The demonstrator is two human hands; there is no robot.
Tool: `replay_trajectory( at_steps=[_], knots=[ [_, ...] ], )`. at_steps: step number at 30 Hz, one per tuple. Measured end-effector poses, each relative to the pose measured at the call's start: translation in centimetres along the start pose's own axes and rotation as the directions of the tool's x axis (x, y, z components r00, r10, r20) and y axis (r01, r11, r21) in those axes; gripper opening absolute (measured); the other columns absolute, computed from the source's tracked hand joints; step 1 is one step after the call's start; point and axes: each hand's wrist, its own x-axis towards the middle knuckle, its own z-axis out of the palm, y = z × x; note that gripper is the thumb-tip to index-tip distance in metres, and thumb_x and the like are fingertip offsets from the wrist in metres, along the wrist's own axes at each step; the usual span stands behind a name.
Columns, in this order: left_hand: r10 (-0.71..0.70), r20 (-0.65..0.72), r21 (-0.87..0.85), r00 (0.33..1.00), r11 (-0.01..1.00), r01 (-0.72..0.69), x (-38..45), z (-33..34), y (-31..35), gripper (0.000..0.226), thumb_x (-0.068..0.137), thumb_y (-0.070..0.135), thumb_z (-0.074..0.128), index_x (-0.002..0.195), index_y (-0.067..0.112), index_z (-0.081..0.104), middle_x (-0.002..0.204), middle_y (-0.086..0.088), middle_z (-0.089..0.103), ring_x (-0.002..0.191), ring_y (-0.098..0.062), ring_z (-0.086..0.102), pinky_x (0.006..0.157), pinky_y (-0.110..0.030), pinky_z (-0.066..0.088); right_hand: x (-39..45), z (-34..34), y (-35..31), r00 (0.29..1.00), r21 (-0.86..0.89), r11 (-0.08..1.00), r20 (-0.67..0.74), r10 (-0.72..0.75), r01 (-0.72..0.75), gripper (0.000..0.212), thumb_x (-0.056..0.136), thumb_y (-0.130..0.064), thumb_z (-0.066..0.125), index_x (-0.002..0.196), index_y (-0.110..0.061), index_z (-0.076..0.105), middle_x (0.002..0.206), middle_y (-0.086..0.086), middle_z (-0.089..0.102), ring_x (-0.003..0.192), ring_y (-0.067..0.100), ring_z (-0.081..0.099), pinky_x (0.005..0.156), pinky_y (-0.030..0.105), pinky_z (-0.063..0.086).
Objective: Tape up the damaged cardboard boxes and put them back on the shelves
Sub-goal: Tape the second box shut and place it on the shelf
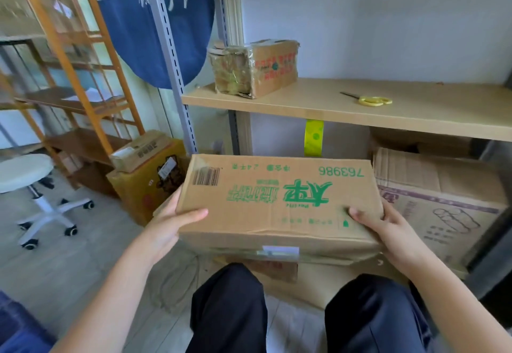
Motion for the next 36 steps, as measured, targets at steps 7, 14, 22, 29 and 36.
replay_trajectory(
  at_steps=[7, 14, 22, 29, 36],
  knots=[
    [0.035, 0.021, -0.012, 0.999, 0.999, -0.035, 0.0, -0.1, 1.7, 0.076, 0.079, 0.011, 0.076, 0.145, 0.032, 0.045, 0.129, 0.000, 0.067, 0.121, -0.023, 0.062, 0.096, -0.043, 0.050, 1.4, 0.6, -1.9, 0.995, -0.014, 0.995, -0.004, 0.097, -0.097, 0.055, 0.069, -0.029, 0.077, 0.121, -0.019, 0.060, 0.106, 0.007, 0.075, 0.093, 0.022, 0.073, 0.064, 0.028, 0.057],
    [-0.061, 0.253, 0.372, 0.966, 0.927, -0.039, 0.5, -2.4, 3.1, 0.109, 0.054, 0.040, 0.097, 0.141, 0.051, 0.032, 0.138, 0.020, 0.056, 0.126, -0.002, 0.054, 0.094, -0.026, 0.052, 0.8, -2.2, -0.2, 0.959, 0.028, 0.992, 0.261, 0.112, -0.124, 0.093, 0.069, -0.046, 0.082, 0.149, -0.030, 0.035, 0.134, 0.007, 0.062, 0.121, 0.024, 0.061, 0.085, 0.032, 0.057],
    [-0.032, 0.046, 0.656, 0.998, 0.755, -0.006, 2.6, -4.5, 1.9, 0.087, 0.049, 0.055, 0.093, 0.118, 0.064, 0.041, 0.110, 0.042, 0.059, 0.098, 0.022, 0.055, 0.077, -0.013, 0.047, 3.5, 1.6, -1.7, 1.000, -0.364, 0.932, -0.013, 0.005, -0.009, 0.070, 0.054, -0.071, 0.080, 0.113, -0.040, 0.061, 0.109, -0.013, 0.073, 0.096, 0.004, 0.069, 0.081, 0.027, 0.050],
    [0.089, -0.279, 0.220, 0.956, 0.975, -0.027, 3.2, -2.5, -6.1, 0.044, 0.056, 0.039, 0.090, 0.096, 0.035, 0.073, 0.103, 0.014, 0.076, 0.097, -0.004, 0.069, 0.090, -0.033, 0.052, 0.4, 2.3, 3.6, 0.968, -0.622, 0.754, 0.023, -0.251, 0.210, 0.081, 0.066, -0.055, 0.081, 0.137, -0.035, 0.048, 0.106, -0.045, 0.060, 0.101, -0.024, 0.054, 0.077, -0.002, 0.041],
    [0.204, -0.353, 0.287, 0.913, 0.952, -0.102, 2.0, -3.3, -4.5, 0.036, 0.068, 0.032, 0.089, 0.096, 0.043, 0.071, 0.097, 0.026, 0.073, 0.089, 0.009, 0.068, 0.074, -0.017, 0.050, -1.7, 2.5, 3.4, 0.947, -0.773, 0.590, 0.045, -0.318, 0.234, 0.063, 0.068, -0.052, 0.082, 0.120, -0.045, 0.049, 0.089, -0.050, 0.057, 0.079, -0.023, 0.057, 0.061, -0.003, 0.039]
  ],
)
